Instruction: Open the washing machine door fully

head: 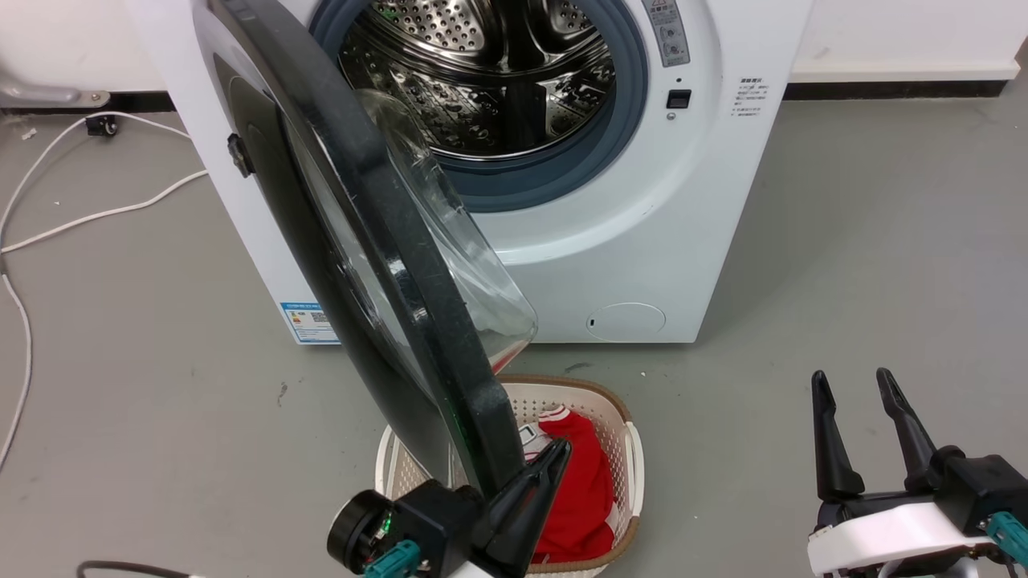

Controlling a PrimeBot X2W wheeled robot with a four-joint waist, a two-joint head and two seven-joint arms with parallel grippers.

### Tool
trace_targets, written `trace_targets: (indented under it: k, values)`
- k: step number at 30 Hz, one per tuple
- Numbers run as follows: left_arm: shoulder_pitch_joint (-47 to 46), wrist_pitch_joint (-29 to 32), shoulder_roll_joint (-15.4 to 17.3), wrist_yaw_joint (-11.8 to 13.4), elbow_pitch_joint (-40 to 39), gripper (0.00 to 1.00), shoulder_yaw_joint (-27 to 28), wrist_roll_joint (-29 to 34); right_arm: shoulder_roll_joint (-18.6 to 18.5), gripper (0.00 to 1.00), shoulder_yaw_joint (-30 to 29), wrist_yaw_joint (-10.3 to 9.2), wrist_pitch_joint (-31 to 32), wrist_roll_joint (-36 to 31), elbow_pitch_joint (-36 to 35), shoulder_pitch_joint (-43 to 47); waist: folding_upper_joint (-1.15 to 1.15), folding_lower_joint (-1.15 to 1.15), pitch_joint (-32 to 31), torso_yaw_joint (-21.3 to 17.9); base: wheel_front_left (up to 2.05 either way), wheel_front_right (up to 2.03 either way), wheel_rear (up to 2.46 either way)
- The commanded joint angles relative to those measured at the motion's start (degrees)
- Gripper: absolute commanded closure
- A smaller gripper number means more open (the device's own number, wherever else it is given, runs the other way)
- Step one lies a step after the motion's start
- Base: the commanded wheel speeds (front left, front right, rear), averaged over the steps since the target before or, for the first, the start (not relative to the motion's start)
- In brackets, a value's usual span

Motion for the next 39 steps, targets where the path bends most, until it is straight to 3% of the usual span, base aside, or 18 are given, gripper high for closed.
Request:
trace_targets:
  k: [1,12,20,31,39]
  values:
    - [-0.65,-0.62,-0.05,0.35,1.34,1.00,-0.14,0.93,0.10,0.00,0.13,-0.04,-0.10,0.01,0.12,-1.09,0.00,0.00,0.17,-0.25,0.00,0.00,0.00]
    - [-5.01,-8.84,-1.34,2.13,13.36,1.00,1.27,3.65,0.10,0.00,0.25,-0.04,-0.10,0.58,0.84,-1.68,0.00,0.00,1.49,-1.98,0.00,0.00,0.00]
    - [-7.02,-11.04,-2.11,2.93,17.78,1.00,1.84,2.55,0.10,0.00,0.47,-0.04,-0.10,1.08,1.38,-2.22,0.00,0.00,1.73,-2.09,0.00,0.00,0.00]
    - [-2.29,-11.32,-0.96,5.63,16.02,1.00,3.21,1.60,0.11,0.00,0.09,-0.03,-0.10,1.39,1.32,-1.30,0.00,0.00,0.67,-0.52,0.00,0.00,0.00]
    - [1.99,-10.92,-0.12,7.38,12.94,1.00,3.31,0.97,0.10,0.00,-0.42,-0.04,-0.10,1.40,0.90,0.14,0.00,0.00,-0.29,3.71,0.00,0.00,0.00]
